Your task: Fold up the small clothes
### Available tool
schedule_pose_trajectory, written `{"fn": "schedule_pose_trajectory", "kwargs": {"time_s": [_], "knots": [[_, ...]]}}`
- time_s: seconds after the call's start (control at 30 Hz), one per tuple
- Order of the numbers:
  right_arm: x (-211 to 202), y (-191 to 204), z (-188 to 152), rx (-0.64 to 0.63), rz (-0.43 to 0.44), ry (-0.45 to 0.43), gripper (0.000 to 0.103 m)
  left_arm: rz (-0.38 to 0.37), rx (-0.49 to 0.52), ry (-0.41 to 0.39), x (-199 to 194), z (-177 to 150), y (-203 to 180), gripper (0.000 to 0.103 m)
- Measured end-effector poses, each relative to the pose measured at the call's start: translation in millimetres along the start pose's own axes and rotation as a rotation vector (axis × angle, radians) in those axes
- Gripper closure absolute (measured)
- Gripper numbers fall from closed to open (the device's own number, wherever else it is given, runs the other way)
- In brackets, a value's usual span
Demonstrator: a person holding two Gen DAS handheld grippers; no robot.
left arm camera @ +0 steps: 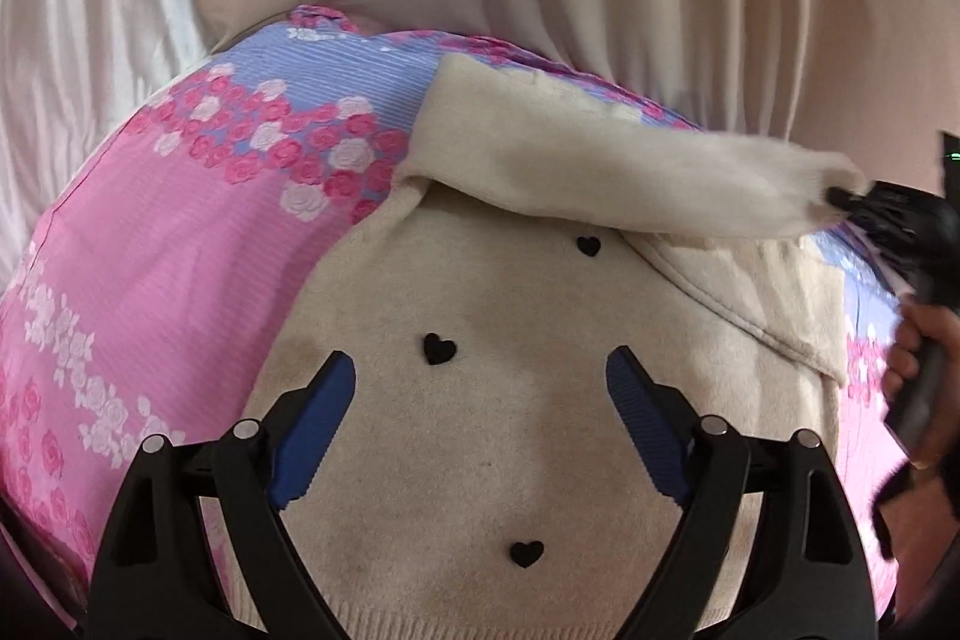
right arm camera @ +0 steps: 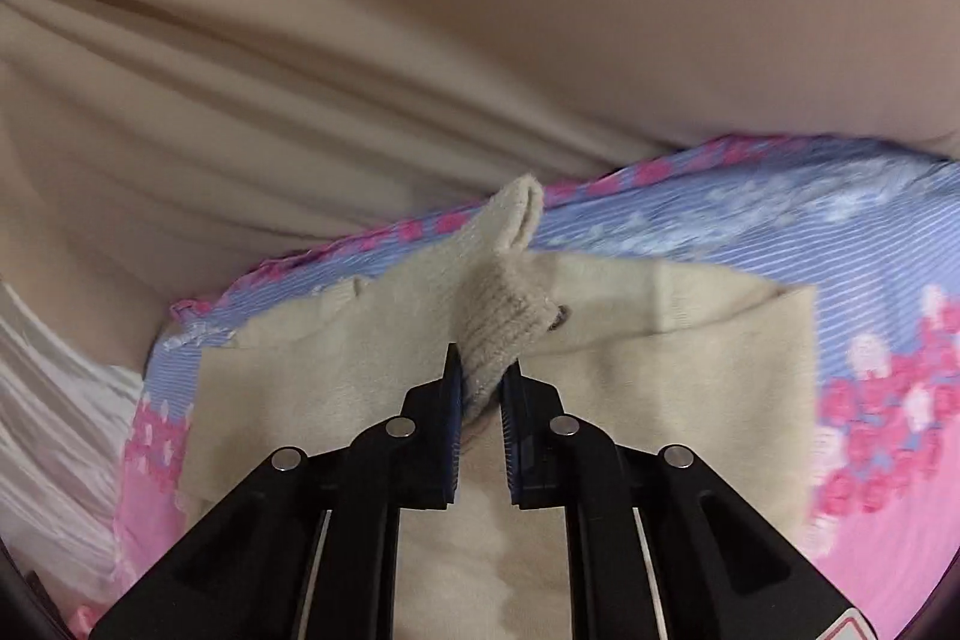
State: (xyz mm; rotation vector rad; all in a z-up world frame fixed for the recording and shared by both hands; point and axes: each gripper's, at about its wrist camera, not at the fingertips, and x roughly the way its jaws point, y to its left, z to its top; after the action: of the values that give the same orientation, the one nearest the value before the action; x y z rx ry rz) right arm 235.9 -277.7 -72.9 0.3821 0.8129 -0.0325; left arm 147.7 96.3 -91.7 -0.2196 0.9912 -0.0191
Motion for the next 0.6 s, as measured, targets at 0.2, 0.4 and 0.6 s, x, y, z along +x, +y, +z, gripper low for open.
{"fn": "schedule_pose_trajectory", "kwargs": {"time_s": [0.2,0.4,0.6], "knots": [[41,-57,-40,0.053,-0.157,0.238,0.076,-0.064,0.02,0.081,25,-4,-24,0.019],[-67,-86,-84,0.023,-0.183,0.13,0.049,-0.051,0.022,0.091,22,-16,-20,0.019],[-123,-114,-186,0.079,-0.208,0.271,0.049,0.013,0.056,0.106,7,-39,8,0.019]]}}
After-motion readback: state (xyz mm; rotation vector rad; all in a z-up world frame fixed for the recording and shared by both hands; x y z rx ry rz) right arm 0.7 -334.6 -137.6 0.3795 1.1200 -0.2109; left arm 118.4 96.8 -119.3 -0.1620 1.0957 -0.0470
